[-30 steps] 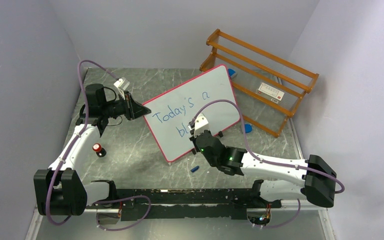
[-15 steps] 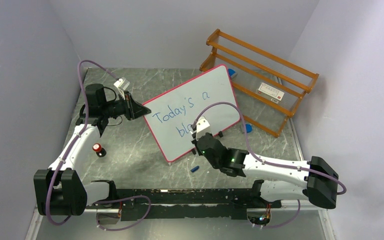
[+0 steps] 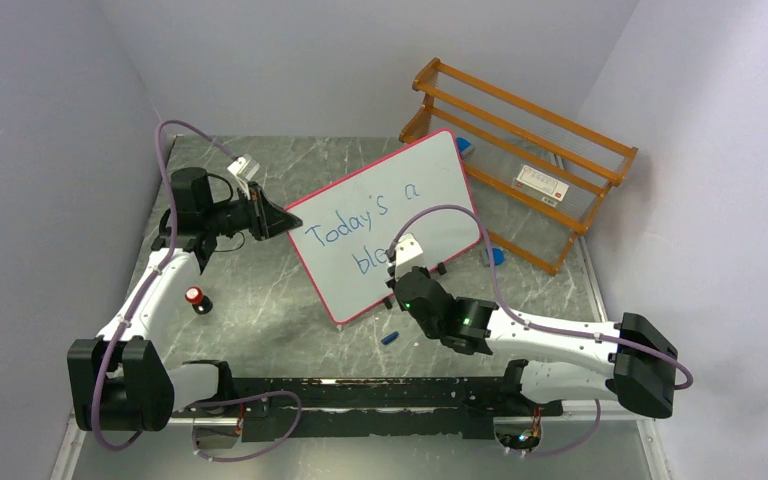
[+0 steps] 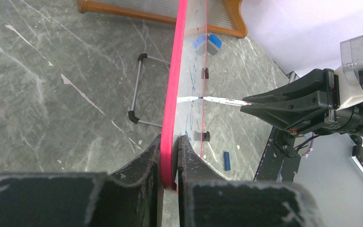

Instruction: Write a sentence on the whiteboard

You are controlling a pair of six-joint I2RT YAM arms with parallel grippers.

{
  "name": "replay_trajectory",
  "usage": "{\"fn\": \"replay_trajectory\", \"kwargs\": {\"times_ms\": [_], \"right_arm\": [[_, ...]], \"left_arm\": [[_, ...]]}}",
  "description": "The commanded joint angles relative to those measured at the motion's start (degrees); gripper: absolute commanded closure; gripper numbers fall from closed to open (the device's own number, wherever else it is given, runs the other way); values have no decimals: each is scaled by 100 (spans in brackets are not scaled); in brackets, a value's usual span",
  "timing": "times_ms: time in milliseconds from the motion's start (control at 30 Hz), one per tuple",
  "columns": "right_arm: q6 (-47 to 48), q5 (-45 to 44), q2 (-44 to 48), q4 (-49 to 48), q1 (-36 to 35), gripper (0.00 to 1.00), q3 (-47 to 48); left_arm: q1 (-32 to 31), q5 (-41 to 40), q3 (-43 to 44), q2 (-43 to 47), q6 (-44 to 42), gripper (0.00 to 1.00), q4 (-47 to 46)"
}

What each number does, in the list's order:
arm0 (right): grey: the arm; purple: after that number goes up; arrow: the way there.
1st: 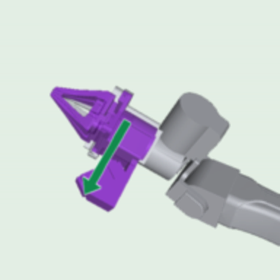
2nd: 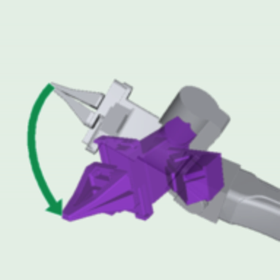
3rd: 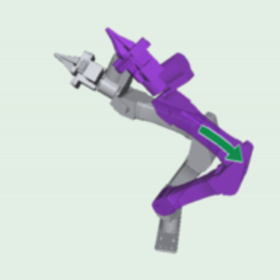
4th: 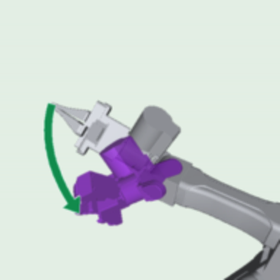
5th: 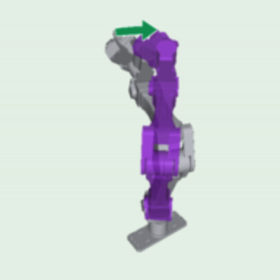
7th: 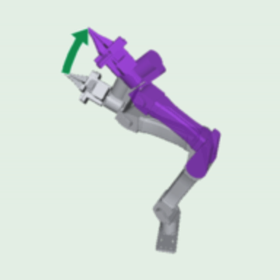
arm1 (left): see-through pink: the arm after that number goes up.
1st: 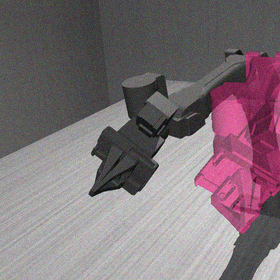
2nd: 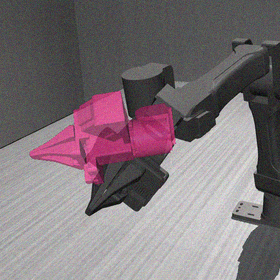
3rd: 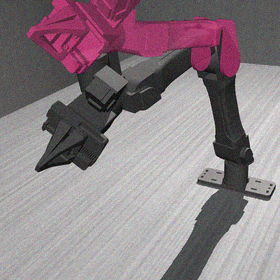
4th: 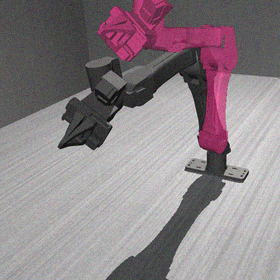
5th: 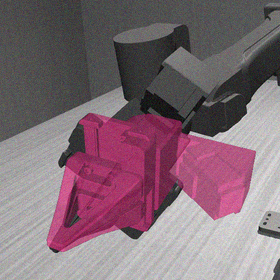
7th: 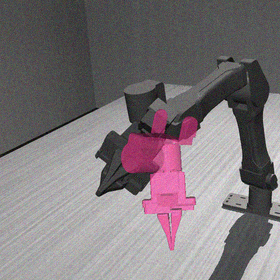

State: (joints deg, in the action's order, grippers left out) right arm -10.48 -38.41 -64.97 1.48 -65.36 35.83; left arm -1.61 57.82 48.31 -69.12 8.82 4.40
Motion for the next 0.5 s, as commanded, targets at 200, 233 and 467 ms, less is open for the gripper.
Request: {"fn": "replay_trajectory", "kwargs": {"times_ms": [200,233,467], "right_arm": [[15,-224,270,-383,49,100,-129],[11,-227,314,-378,68,100,-129],[49,-23,535,-463,329,100,-182]], "left_arm": [[-30,-529,-59,-128,-504,95,369],[-30,-533,-59,-120,-504,95,366],[-29,-534,-59,-128,-495,95,367]]}}
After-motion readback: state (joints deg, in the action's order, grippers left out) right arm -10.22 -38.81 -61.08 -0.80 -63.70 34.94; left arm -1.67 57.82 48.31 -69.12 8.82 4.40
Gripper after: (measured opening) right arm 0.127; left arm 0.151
